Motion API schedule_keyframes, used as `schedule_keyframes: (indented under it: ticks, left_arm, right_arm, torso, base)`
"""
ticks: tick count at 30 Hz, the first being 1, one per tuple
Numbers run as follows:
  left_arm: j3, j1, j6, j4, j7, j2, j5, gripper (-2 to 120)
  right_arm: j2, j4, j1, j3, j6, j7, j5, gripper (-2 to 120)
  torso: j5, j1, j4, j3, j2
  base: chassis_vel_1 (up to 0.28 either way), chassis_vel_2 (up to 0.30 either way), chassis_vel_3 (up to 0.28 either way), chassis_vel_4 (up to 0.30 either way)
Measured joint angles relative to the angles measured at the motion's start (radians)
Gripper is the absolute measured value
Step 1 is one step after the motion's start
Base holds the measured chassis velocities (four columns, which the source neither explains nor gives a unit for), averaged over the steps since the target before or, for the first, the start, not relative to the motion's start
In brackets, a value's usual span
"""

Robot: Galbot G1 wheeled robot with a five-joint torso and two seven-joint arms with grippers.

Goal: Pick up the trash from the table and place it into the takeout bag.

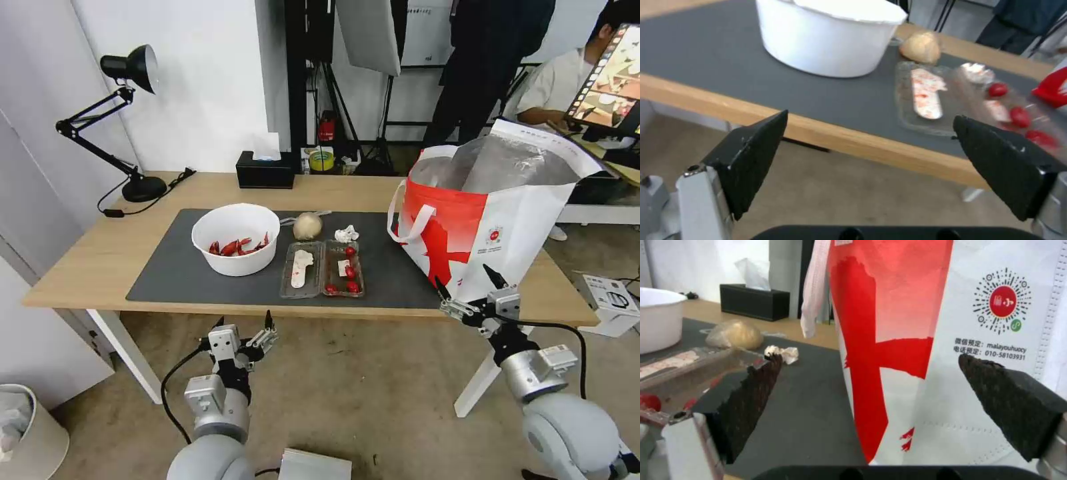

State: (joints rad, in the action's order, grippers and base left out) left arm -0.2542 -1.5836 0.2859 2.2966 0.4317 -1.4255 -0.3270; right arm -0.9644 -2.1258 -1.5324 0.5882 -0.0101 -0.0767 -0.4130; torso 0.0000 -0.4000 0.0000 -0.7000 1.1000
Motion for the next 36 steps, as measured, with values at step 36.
schedule_keyframes:
  ticks: [36]
  left_arm:
    - [0.097, 0.368, -0.009, -0.044, 0.375, -0.023, -0.970, 100]
  right_arm:
    - [-0.054, 0.001, -0.029, -0.019, -0.025, -0.031, 0.037, 100]
  torso:
    - [0.0000, 0.000, 0.0000, 0.000, 0.000]
  base:
    - [0.000, 0.000, 0.000, 0.000]
